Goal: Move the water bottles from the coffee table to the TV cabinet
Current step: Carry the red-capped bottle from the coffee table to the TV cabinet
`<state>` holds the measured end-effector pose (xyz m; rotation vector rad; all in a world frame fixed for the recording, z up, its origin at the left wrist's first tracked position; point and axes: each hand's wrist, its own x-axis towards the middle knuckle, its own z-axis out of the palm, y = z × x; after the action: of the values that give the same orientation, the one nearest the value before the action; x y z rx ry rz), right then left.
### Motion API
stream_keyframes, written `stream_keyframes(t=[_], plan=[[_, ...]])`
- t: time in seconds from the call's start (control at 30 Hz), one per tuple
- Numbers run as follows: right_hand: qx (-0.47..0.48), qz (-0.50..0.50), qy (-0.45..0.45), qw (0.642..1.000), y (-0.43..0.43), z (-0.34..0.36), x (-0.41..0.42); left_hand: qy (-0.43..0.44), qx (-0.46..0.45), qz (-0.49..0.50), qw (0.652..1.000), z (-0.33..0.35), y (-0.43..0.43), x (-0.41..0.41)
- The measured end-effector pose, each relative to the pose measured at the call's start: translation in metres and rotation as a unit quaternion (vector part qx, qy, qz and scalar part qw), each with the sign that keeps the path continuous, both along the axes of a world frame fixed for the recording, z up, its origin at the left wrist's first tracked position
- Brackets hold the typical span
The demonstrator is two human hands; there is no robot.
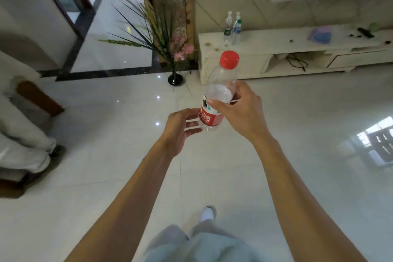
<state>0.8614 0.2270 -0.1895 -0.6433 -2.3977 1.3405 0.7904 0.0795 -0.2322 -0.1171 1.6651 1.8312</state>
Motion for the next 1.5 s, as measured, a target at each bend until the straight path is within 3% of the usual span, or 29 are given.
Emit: stream_keyframes(t=[0.5, 0.87, 1.13, 1.5], plan=[[0.041, 0.078, -0.028, 0.996, 0.114, -0.001, -0.173, -0.039, 0.002, 0.067, 0.997, -0.011, 0.106, -0.155], [0.069, 0.043, -0.069, 0.994, 0.272, 0.009, -0.323, -0.056, 0.040, 0.041, 0.997, -0.016, 0.279, -0.309], [0.027, 0.016, -0.071, 0.997, 0.380, 0.000, -0.400, -0.073, 0.019, 0.039, 0.996, -0.020, 0.392, -0.394], [0.007, 0.089, -0.035, 0.995, 0.526, -0.007, -0.511, -0.062, 0.018, 0.151, 0.986, -0.020, 0.532, -0.489]])
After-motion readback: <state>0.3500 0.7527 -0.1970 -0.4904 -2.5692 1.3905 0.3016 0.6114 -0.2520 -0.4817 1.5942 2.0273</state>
